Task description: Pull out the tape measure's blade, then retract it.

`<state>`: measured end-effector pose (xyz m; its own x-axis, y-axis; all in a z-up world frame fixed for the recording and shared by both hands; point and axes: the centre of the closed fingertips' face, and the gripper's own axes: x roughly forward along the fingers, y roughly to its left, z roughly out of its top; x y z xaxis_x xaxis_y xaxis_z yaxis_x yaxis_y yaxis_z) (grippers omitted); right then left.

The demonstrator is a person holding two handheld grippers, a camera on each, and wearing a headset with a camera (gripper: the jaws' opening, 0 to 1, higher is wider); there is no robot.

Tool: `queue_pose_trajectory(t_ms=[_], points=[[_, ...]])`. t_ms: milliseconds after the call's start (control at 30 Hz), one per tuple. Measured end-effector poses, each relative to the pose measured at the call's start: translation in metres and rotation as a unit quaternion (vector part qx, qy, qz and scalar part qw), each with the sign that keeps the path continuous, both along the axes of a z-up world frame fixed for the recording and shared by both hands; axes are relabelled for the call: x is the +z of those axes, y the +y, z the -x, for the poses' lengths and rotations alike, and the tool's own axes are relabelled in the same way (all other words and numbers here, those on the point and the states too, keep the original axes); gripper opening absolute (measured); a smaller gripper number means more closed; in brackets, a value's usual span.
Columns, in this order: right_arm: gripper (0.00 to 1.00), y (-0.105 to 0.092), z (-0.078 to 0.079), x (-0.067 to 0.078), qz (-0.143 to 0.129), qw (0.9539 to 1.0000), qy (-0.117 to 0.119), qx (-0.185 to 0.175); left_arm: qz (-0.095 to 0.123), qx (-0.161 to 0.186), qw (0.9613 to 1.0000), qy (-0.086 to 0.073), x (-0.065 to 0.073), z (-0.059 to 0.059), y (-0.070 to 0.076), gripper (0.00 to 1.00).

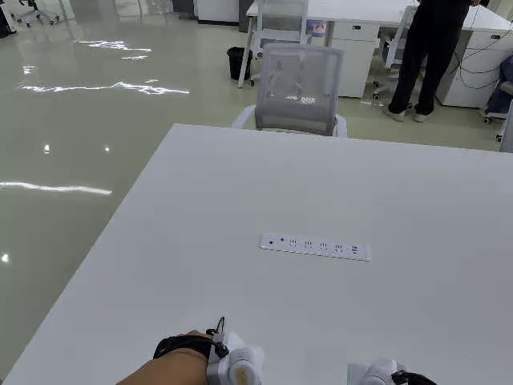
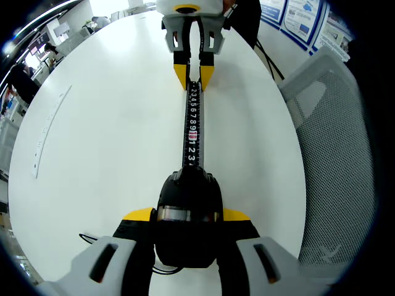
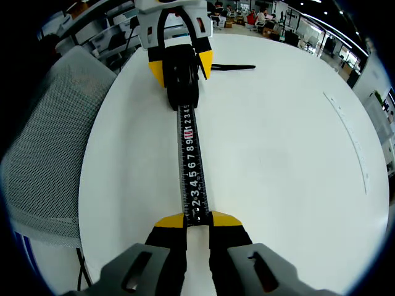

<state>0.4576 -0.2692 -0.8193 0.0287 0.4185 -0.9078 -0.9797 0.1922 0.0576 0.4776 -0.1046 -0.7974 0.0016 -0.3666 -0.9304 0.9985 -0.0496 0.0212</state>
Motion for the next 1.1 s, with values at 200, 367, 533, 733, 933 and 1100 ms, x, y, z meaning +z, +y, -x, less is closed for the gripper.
queue_pose_trajectory(t_ms=[200,367,533,733,933,1100], points=[[0.11,-0.003,0.001,0.001,0.002,1.0000,0.000,0.000,0.000,0.001,1.0000,0.000,0.000,0.000,0.000,0.35],[0.11,-0.006,0.002,0.001,0.004,1.0000,0.003,-0.003,-0.001,0.001,1.0000,-0.001,0.000,0.000,0.000,0.35],[0.11,-0.008,0.002,0.001,0.004,1.0000,0.004,-0.005,0.000,0.001,1.0000,-0.001,0.000,0.001,0.000,0.35],[0.11,-0.011,0.002,0.002,0.007,1.0000,0.004,-0.006,0.000,0.002,1.0000,-0.001,0.000,0.001,0.000,0.35],[0.11,-0.015,0.003,0.001,0.009,0.9999,0.004,-0.005,0.000,0.002,1.0000,-0.002,0.000,0.001,0.000,0.34],[0.11,-0.018,0.003,0.001,0.011,0.9999,0.005,-0.008,0.002,0.003,1.0000,-0.003,0.000,0.001,0.000,0.34]])
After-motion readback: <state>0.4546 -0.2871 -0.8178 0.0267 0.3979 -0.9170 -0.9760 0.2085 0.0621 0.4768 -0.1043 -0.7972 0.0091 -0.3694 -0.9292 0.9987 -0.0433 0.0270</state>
